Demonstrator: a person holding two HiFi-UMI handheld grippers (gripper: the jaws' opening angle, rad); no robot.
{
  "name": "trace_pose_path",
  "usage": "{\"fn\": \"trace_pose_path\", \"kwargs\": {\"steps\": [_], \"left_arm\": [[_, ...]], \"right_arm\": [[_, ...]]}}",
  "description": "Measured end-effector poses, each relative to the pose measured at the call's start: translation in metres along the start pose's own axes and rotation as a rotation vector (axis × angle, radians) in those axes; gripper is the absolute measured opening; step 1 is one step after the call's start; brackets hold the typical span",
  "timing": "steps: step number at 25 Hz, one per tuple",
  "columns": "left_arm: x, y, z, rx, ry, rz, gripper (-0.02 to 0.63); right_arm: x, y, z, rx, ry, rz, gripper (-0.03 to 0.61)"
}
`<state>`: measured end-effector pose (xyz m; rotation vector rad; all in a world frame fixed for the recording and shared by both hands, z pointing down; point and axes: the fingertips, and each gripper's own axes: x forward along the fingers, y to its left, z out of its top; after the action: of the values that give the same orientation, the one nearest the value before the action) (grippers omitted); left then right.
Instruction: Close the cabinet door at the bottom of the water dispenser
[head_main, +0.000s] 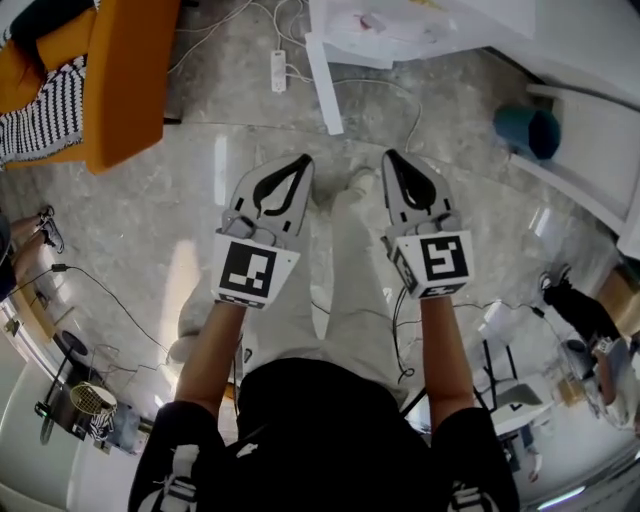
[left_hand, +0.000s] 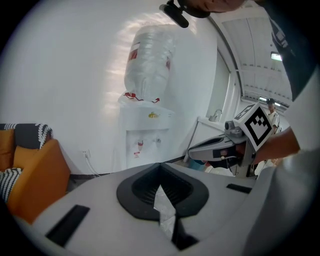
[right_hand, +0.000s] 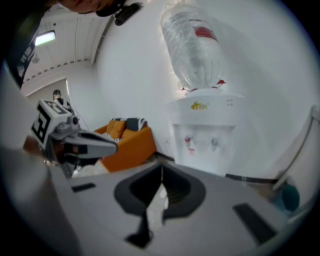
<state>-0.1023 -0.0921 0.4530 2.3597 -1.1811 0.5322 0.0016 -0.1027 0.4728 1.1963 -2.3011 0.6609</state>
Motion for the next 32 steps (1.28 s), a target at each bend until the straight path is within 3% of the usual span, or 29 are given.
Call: {"fn": "trace_pose_path", "kwargs": {"steps": [17, 24, 27, 32], "left_arm": [[0.039, 0.034, -0.087, -0.054, 0.096, 0.011, 0.009], [0.047, 0.043, -0.119, -0.03, 0.124, 0.026, 0.009], [0.049, 0.048, -0.124, -0.062, 0.134, 0.035, 0.009], [0.05, 0.053, -0.135, -0.053, 0.147, 0.044, 0.009]], "right_arm": [[0.074, 0.01, -0.102, -0.063, 0.139, 0.068, 0.035], [0.107, 0.005, -0.16, -0.091, 0.276, 0.125, 0.035], [0.125, 0.003, -0.181, -0.118, 0.325, 0.133, 0.04], [0.149, 0.007, -0.208, -0.154, 0.387, 0.158, 0.084]]}}
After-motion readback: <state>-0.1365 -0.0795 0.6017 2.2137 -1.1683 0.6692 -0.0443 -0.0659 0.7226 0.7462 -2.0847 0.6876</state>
